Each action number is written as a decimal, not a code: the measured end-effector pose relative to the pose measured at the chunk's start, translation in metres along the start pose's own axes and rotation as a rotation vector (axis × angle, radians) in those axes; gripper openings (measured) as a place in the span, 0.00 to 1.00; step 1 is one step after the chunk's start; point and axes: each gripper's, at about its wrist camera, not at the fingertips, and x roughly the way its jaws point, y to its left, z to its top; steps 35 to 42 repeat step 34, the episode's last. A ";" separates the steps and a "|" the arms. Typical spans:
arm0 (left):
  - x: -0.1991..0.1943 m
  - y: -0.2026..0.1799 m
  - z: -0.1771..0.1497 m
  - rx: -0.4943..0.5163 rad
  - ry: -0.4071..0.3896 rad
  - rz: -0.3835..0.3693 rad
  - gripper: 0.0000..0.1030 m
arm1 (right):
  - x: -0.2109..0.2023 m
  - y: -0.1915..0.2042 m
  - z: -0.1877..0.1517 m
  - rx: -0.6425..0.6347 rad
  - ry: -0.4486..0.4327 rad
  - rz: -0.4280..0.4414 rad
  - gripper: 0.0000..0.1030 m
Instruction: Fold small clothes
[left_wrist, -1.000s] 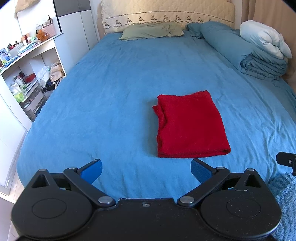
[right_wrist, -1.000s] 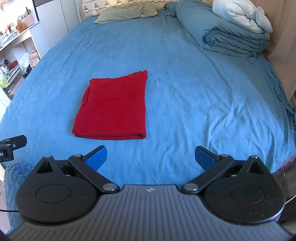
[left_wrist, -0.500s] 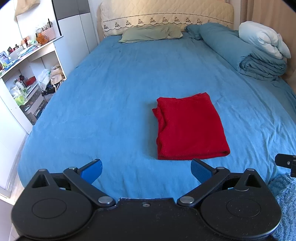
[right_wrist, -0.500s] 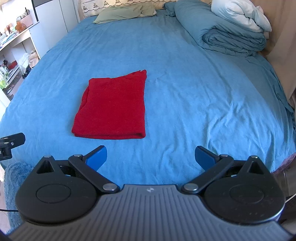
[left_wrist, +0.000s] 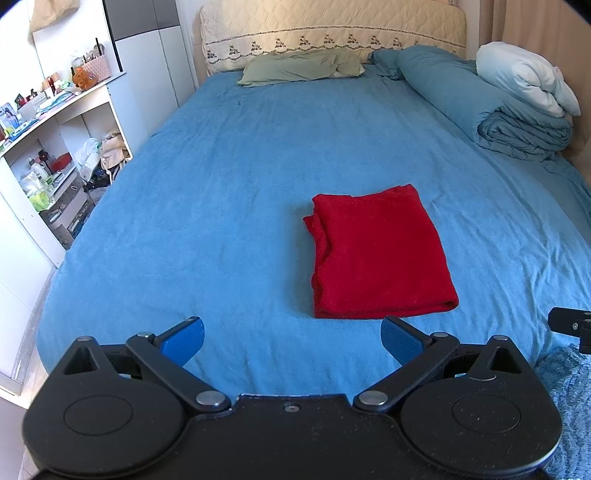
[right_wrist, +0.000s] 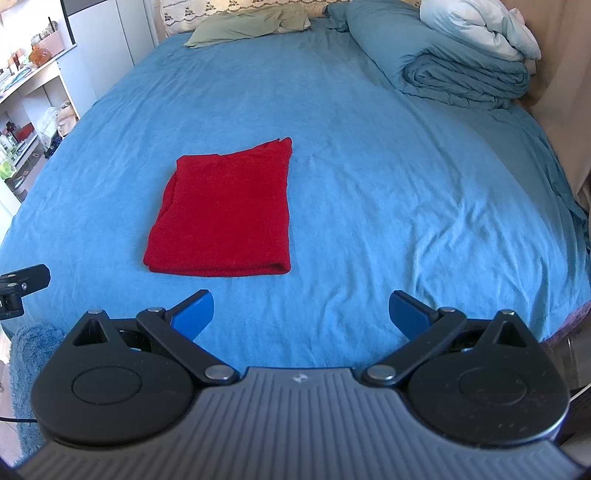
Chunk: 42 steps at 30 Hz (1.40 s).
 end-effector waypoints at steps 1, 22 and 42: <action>0.000 0.001 0.000 0.000 0.001 -0.002 1.00 | 0.000 0.000 0.000 0.001 0.001 0.001 1.00; -0.003 -0.003 -0.003 0.053 -0.035 0.030 1.00 | 0.000 0.000 -0.001 0.003 -0.005 -0.001 1.00; -0.002 0.005 0.000 0.032 -0.062 0.000 1.00 | 0.000 0.003 0.000 0.005 -0.008 -0.004 1.00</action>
